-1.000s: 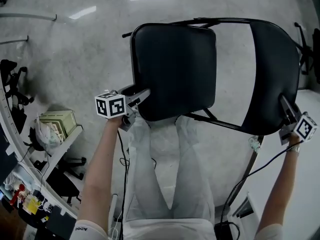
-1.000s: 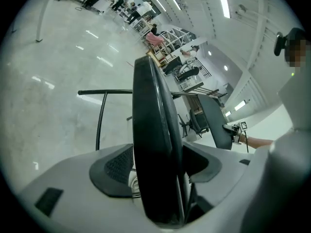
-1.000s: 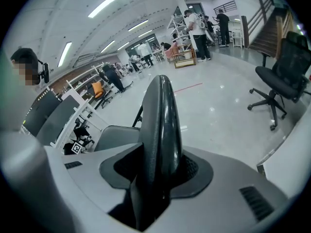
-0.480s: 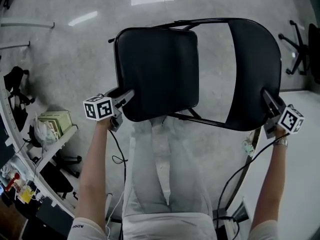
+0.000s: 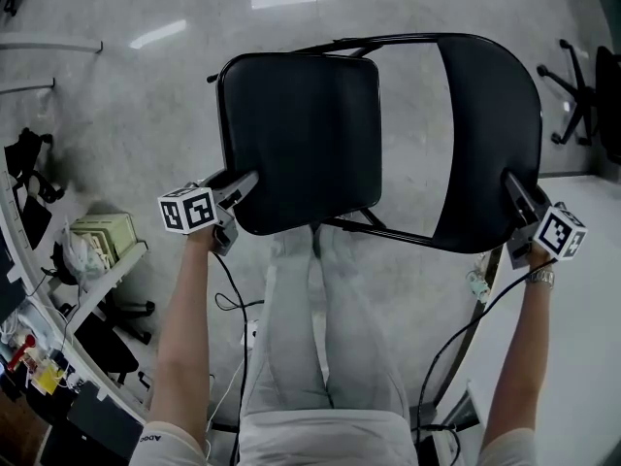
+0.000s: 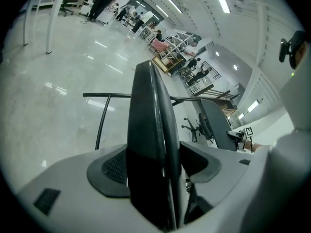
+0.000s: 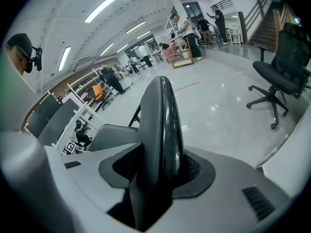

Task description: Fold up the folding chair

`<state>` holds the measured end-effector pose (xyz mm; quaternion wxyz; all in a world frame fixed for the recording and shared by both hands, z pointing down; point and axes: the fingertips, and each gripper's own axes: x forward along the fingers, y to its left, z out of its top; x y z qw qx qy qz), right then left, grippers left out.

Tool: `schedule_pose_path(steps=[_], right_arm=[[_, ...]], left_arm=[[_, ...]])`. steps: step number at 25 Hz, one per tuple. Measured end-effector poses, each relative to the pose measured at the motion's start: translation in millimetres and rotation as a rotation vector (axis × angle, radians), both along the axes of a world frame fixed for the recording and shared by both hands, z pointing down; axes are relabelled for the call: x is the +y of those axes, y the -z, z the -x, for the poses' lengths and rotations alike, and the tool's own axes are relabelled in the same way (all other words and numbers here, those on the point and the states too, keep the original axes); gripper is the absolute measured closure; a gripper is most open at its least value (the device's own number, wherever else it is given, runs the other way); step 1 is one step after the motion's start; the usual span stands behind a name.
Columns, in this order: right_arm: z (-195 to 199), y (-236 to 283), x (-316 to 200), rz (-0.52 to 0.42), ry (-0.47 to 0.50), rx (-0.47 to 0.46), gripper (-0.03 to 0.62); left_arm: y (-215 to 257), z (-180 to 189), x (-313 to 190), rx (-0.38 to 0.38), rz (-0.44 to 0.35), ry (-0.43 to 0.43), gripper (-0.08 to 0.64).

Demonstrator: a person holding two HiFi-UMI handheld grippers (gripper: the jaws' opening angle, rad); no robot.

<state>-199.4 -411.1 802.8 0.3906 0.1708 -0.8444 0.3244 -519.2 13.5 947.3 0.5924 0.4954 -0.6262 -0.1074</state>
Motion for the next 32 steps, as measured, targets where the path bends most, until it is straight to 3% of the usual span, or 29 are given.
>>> schedule_pose_path(steps=[3, 7, 11, 17, 24, 32], right_arm=[[0, 5, 2, -0.019, 0.004, 0.022, 0.407], [3, 23, -2, -0.037, 0.008, 0.026, 0.407], [-7, 44, -11, -0.063, 0.006, 0.047, 0.407], [-9, 71, -19, -0.062, -0.002, 0.042, 0.407], [-7, 104, -13, -0.036, -0.010, -0.003, 0.411], [-11, 138, -10, -0.030, -0.016, 0.026, 0.443]], left_arm=[[1, 2, -1, 0.049, -0.015, 0.042, 0.255], [17, -9, -16, 0.063, -0.044, -0.006, 0.255], [44, -36, -41, 0.059, -0.092, -0.111, 0.255], [76, -68, -70, 0.002, -0.109, -0.348, 0.255], [104, -94, -95, -0.033, -0.136, -0.448, 0.255], [148, -143, -145, -0.090, -0.247, -0.593, 0.256]])
